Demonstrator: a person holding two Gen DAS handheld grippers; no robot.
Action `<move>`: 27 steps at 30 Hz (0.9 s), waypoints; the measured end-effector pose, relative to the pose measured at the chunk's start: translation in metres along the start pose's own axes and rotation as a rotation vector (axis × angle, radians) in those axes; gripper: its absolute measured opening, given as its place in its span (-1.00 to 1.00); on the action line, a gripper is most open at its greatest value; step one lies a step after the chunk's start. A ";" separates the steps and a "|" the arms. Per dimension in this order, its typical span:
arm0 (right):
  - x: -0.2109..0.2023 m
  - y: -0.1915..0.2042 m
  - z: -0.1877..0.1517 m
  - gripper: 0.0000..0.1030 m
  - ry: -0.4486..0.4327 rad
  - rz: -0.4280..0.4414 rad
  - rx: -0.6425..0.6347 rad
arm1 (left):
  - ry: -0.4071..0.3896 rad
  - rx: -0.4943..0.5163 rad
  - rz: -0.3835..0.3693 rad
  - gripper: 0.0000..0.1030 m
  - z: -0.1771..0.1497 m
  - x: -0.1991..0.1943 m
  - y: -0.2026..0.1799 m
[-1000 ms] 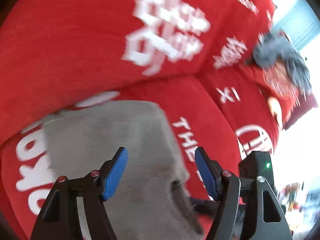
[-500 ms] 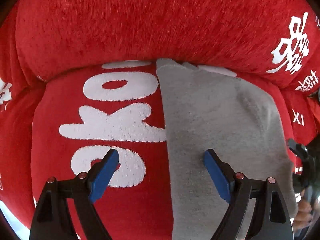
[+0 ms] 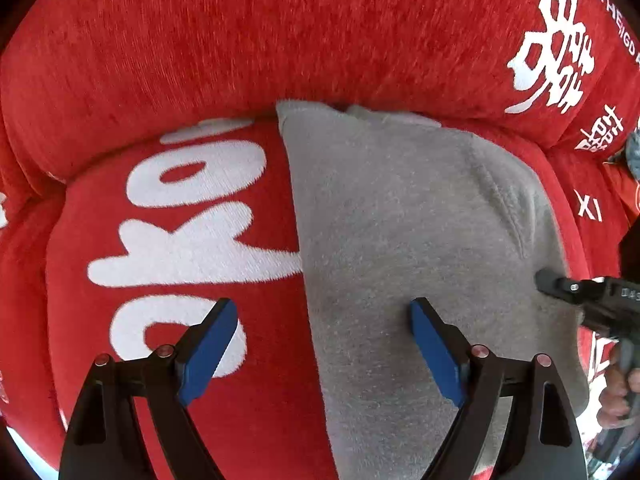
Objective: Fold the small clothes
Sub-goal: 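Lay the folded grey sweater down and release it from both tools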
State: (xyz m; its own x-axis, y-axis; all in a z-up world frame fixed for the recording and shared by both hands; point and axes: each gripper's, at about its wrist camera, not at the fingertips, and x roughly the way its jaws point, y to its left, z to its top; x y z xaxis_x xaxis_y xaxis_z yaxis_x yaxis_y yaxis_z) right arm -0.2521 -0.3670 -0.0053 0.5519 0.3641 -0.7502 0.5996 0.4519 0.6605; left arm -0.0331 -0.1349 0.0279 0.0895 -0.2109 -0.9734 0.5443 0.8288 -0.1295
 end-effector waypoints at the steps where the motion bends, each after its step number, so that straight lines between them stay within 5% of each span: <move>1: 0.001 -0.006 -0.001 -0.66 -0.010 0.016 0.022 | -0.002 -0.003 -0.003 0.71 0.000 0.000 0.001; 6: -0.013 0.004 -0.008 -0.51 -0.013 -0.049 -0.017 | 0.017 0.024 0.003 0.71 -0.002 -0.008 0.007; 9: -0.031 0.015 -0.019 -0.23 -0.027 -0.109 -0.069 | 0.037 0.043 -0.004 0.71 -0.006 -0.018 0.012; 17: -0.063 0.035 -0.071 -0.20 -0.004 -0.053 -0.186 | 0.100 0.102 -0.120 0.71 -0.037 -0.037 0.005; 19: -0.053 0.032 -0.078 -0.44 0.034 -0.112 -0.205 | 0.106 0.136 -0.125 0.71 -0.042 -0.037 -0.007; 20: -0.042 0.030 -0.081 -0.88 0.066 -0.155 -0.205 | 0.112 0.153 -0.120 0.71 -0.043 -0.034 -0.011; 24: -0.040 0.035 -0.085 -0.88 0.055 -0.076 -0.183 | 0.138 0.246 -0.070 0.71 -0.054 -0.018 -0.023; 27: -0.044 0.033 -0.090 -0.88 0.046 -0.101 -0.184 | 0.183 0.274 -0.055 0.71 -0.072 -0.007 -0.017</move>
State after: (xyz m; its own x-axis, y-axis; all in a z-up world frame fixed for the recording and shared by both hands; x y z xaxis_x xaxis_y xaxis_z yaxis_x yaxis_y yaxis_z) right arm -0.3090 -0.2945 0.0468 0.4650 0.3440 -0.8158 0.5322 0.6278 0.5680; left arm -0.1029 -0.1103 0.0236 -0.0841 -0.1338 -0.9874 0.7507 0.6432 -0.1511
